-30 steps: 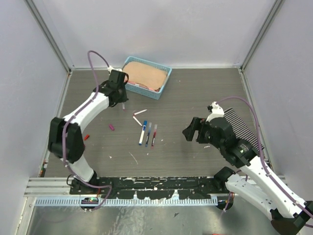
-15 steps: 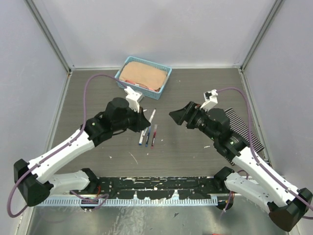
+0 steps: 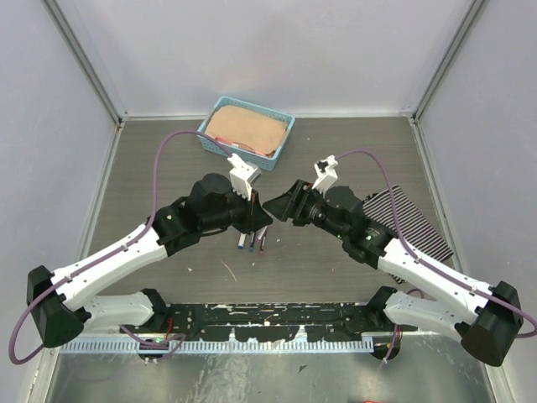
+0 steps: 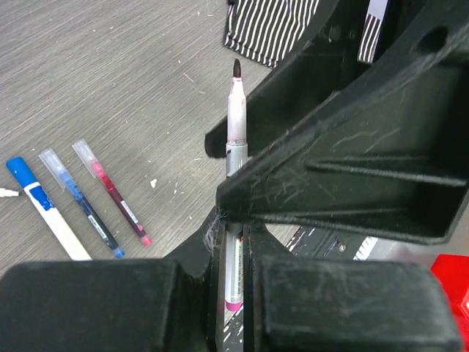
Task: Insert the pens into the pen caps
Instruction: Adjust the pen, then pick up the pen cap from the center of the board, then place the pen cap at the center of the board.
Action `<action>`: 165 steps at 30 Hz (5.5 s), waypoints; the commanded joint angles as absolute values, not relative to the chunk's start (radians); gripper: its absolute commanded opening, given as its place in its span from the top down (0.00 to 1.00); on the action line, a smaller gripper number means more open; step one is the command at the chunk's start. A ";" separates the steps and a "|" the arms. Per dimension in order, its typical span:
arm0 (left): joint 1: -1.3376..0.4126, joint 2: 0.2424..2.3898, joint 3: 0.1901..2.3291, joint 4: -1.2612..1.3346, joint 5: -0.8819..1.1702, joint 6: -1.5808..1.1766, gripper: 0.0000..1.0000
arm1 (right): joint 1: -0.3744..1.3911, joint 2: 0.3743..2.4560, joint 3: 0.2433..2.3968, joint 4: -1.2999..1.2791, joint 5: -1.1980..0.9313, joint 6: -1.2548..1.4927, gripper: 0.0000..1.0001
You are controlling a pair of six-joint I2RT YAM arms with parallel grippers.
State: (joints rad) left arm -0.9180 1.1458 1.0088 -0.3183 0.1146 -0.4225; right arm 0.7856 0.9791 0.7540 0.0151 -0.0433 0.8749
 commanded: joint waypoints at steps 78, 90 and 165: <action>-0.502 0.560 1.196 -0.905 -0.349 -0.310 1.00 | 1.080 2.441 2.155 -0.349 0.164 0.383 0.47; -0.502 0.580 1.177 -0.904 -0.314 -0.302 1.00 | 1.083 2.543 2.275 -0.430 0.207 0.328 0.51; -0.502 0.794 1.097 -0.688 -0.126 -0.399 1.00 | 0.936 1.427 0.785 -0.508 0.255 0.616 0.68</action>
State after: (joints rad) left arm -0.5064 0.7898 1.0775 -0.7357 -0.1459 -0.3950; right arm 0.9386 1.4227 0.7357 -0.4721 0.2623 0.6323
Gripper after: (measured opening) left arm 0.050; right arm 0.288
